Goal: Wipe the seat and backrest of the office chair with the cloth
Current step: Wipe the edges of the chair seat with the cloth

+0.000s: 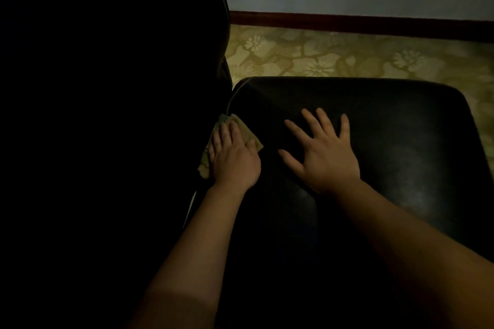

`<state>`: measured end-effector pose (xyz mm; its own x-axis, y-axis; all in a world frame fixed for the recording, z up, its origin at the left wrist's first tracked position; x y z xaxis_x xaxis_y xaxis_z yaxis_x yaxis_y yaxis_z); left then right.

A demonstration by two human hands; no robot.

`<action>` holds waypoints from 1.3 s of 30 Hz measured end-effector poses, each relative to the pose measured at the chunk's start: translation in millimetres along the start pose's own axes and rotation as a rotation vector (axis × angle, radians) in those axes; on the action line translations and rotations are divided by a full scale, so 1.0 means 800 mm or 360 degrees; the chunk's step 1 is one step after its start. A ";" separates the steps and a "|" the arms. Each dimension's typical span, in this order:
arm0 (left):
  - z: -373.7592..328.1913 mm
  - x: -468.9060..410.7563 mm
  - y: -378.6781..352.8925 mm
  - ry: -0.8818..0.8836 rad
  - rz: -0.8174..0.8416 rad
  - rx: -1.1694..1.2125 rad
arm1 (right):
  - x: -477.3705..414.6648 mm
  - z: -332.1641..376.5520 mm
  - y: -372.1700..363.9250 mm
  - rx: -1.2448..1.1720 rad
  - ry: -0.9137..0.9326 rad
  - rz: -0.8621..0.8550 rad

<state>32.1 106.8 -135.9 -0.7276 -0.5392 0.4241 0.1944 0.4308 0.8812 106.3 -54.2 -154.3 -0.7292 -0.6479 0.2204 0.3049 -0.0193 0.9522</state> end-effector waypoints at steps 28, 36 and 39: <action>-0.007 -0.008 -0.004 -0.0146 -0.0007 -0.0048 | 0.002 0.003 -0.002 -0.0019 -0.0017 -0.0087; -0.038 -0.073 0.022 -0.0130 0.0032 0.0023 | 0.000 0.001 -0.004 -0.0055 0.0002 -0.0109; -0.043 -0.081 0.027 -0.0092 0.0015 0.0008 | -0.001 -0.001 -0.004 -0.0042 0.0001 -0.0089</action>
<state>106.0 125.8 -137.5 -0.7627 -0.4924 0.4194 0.1983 0.4391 0.8763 106.2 -53.9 -158.0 -0.7452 -0.6456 0.1671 0.2799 -0.0754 0.9571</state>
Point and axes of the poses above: each hand's wrist, its own x-axis away from the middle knuckle, its own y-axis out of the back of the hand, z = x × y, the point moved 1 cm from there along -x, towards the middle knuckle, and after that the axes turned 14 degrees about z, right-handed, at the moved point
